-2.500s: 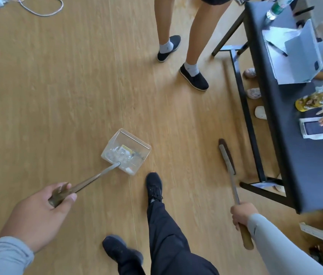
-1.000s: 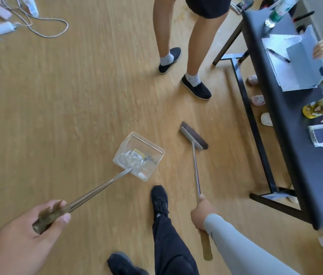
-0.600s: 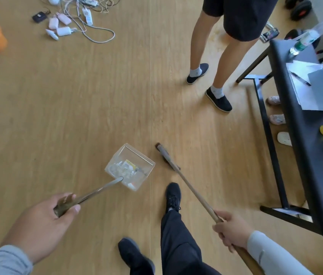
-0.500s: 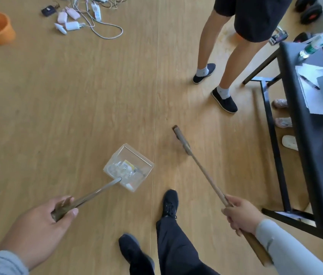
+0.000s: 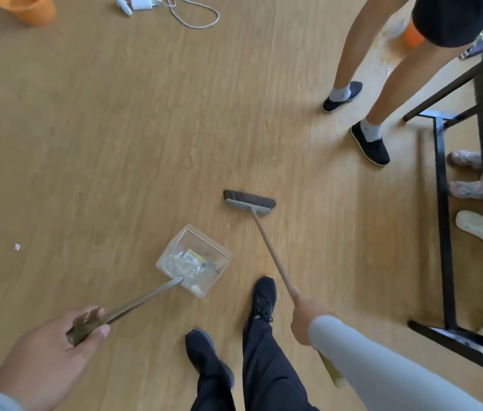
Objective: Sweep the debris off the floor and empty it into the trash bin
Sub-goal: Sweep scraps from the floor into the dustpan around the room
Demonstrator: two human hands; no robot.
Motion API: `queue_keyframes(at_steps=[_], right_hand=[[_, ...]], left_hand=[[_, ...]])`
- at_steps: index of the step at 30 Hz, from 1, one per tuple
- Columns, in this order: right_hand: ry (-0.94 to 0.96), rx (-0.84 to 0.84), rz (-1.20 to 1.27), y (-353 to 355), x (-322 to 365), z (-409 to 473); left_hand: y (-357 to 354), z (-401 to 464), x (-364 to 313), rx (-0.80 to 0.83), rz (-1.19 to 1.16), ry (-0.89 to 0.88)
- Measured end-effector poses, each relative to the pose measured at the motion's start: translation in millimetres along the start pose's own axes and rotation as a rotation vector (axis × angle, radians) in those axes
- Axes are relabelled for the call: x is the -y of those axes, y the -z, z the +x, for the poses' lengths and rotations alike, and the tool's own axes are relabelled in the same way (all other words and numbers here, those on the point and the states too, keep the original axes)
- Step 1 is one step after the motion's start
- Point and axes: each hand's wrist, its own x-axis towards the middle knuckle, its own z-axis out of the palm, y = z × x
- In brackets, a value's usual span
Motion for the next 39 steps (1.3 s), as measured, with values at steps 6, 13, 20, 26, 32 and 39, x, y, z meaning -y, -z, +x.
queue_keyframes(at_steps=[6,13,20,26,32,39], right_hand=[[-0.042,0.113,-0.067,-26,-48,-75],[-0.024,-0.128,0.313,1,-96,-127],[-0.218,-0.146,0.223,23,-30,-35],[-0.045,-0.006,0.229,-57,34,-40],[0.056,0.279,0.346,-66,26,-117],[0.024,0.191,0.546,-9,-9,-154]], left_hand=[[14,-9,6,0.117,0.102,-0.105],[18,-11,8,0.209,0.276,-0.218],[-14,1,18,0.228,0.354,-0.241],[-33,3,41,0.213,0.364,-0.223],[-36,5,33,0.187,0.385,-0.253],[-20,-2,68,0.208,0.371,-0.255]])
